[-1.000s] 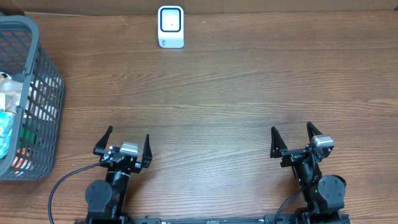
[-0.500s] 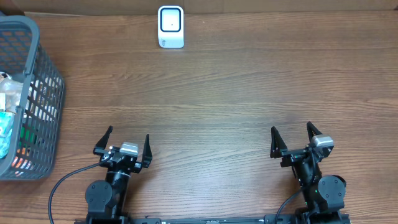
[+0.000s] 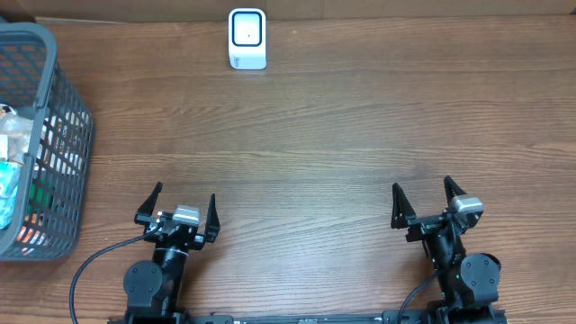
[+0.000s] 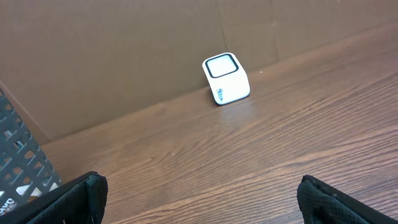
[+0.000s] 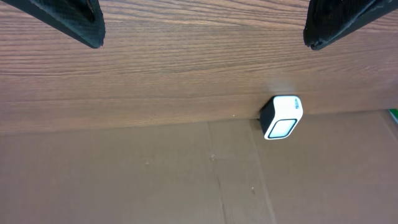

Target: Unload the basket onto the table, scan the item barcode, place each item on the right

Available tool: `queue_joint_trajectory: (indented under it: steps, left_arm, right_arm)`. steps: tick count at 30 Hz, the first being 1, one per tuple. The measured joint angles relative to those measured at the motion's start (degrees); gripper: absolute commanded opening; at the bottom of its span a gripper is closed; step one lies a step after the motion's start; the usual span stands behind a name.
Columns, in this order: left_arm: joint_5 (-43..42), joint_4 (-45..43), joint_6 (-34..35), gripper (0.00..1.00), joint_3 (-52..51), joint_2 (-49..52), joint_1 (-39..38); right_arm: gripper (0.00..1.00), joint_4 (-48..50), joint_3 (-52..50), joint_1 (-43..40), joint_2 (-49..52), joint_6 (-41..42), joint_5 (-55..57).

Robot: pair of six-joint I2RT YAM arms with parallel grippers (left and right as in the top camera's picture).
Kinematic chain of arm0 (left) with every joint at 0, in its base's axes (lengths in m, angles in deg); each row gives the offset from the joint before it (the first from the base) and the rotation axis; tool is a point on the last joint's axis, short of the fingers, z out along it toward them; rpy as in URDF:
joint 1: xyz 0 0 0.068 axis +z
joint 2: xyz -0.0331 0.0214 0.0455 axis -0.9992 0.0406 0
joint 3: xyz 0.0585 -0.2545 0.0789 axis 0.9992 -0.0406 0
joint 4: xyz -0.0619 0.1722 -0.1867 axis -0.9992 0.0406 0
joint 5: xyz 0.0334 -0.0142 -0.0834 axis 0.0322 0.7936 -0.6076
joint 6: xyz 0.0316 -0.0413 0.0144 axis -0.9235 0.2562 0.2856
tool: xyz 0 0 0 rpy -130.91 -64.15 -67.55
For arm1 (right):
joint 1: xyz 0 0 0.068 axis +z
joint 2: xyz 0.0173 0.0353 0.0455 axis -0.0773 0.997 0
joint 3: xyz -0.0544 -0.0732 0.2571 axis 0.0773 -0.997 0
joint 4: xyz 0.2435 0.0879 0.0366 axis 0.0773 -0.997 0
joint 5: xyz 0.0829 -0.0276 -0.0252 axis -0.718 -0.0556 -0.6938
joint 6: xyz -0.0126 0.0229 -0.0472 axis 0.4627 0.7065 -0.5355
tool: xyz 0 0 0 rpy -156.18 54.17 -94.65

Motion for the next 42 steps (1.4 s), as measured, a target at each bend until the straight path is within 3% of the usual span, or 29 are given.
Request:
queue_joint_trajectory:
  steps: [17, 27, 36, 42]
  left_arm:
    - [0.3, -0.5, 10.3, 1.00, 4.1, 0.6, 0.0]
    - [-0.1, 0.1, 13.3, 1.00, 16.4, 15.2, 0.0]
    - [-4.0, 12.2, 14.4, 1.00, 37.2, 34.7, 0.0]
    - [-7.4, 28.5, 15.3, 1.00, 57.6, 49.7, 0.0]
  right_arm:
    - [1.00, 0.0, 0.0, 0.0, 0.0, 0.0, 0.0]
    - [1.00, 0.0, 0.0, 0.0, 0.0, 0.0, 0.0]
    - [1.00, 0.0, 0.0, 0.0, 0.0, 0.0, 0.0]
    - [1.00, 0.0, 0.0, 0.0, 0.0, 0.0, 0.0]
